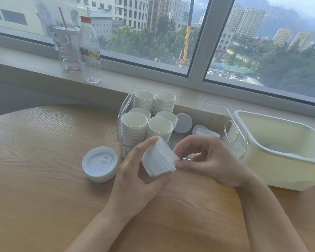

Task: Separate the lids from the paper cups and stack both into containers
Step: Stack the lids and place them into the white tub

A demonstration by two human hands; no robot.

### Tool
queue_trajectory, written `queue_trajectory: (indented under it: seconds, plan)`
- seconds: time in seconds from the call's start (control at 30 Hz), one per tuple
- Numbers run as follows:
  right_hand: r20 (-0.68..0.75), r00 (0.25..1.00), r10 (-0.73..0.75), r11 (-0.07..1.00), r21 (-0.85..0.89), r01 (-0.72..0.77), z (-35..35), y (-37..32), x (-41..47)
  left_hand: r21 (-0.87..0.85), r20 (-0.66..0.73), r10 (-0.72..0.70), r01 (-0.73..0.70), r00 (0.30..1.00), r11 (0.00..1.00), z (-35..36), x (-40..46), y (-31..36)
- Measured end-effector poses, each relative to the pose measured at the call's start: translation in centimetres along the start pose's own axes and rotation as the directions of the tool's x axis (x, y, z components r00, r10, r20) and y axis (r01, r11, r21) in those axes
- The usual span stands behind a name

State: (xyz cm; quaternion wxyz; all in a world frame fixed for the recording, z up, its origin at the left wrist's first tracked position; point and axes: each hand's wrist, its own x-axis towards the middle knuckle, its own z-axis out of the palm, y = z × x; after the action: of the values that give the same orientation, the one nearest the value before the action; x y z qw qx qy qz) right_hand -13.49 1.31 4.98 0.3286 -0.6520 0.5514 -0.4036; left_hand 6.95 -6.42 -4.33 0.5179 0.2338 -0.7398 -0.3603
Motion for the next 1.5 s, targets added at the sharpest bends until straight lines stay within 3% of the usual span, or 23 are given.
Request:
queue_trajectory:
  seconds: [0.2,0.4,0.5,0.67,0.8,1.0,1.17,1.23,1.33,1.4,1.5]
  plan:
    - [0.068,0.998,0.001,0.996,-0.086,0.004,0.7,-0.1,0.2,-0.032,0.022,0.013,-0.012,1.000,0.999,0.0,0.0,0.1]
    - [-0.080,0.997,-0.023,0.977,-0.214,0.005,0.9,0.1,0.4,-0.033,0.024,0.032,-0.031,0.999,0.999,-0.2,0.2,0.5]
    - [-0.038,0.999,-0.023,0.961,-0.277,0.012,0.8,-0.1,0.2,-0.053,0.039,0.033,-0.031,0.999,0.998,-0.2,0.2,0.5]
    - [0.036,0.997,0.062,0.978,-0.204,-0.054,0.4,-1.0,-0.2,-0.069,0.067,0.061,-0.056,0.996,0.996,-0.2,0.3,1.3]
    - [-0.002,0.998,0.066,0.989,-0.134,-0.066,0.8,-1.3,-0.6,-0.044,0.066,0.110,-0.107,0.992,0.993,-0.2,0.3,2.4]
    - [-0.055,0.996,0.066,0.981,0.186,-0.055,4.1,-1.5,-1.8,-0.078,0.037,0.105,-0.102,0.994,0.992,-1.0,0.1,3.2]
    - [-0.161,0.970,0.183,0.920,0.376,-0.112,8.7,-2.1,-2.7,-0.036,0.100,0.019,-0.016,0.995,0.999,-2.9,-1.5,3.4]
    - [-0.231,0.946,0.228,0.936,0.320,-0.147,9.8,-1.9,-2.6,0.071,0.121,-0.006,-0.002,0.993,0.997,-4.4,-2.0,2.9]
    - [-0.339,0.915,0.220,0.975,0.049,-0.216,11.1,-1.2,-2.2,0.285,0.092,0.015,-0.041,0.996,0.958,-7.2,-2.3,0.6]
    - [-0.383,0.902,0.201,0.951,-0.143,-0.273,12.0,-0.3,-1.6,0.446,0.069,-0.009,-0.023,0.998,0.895,-8.8,-2.0,-1.5]
    - [-0.393,0.890,0.232,0.892,-0.279,-0.355,13.3,1.1,-0.6,0.609,0.105,-0.109,0.022,0.988,0.793,-10.2,-1.5,-4.0]
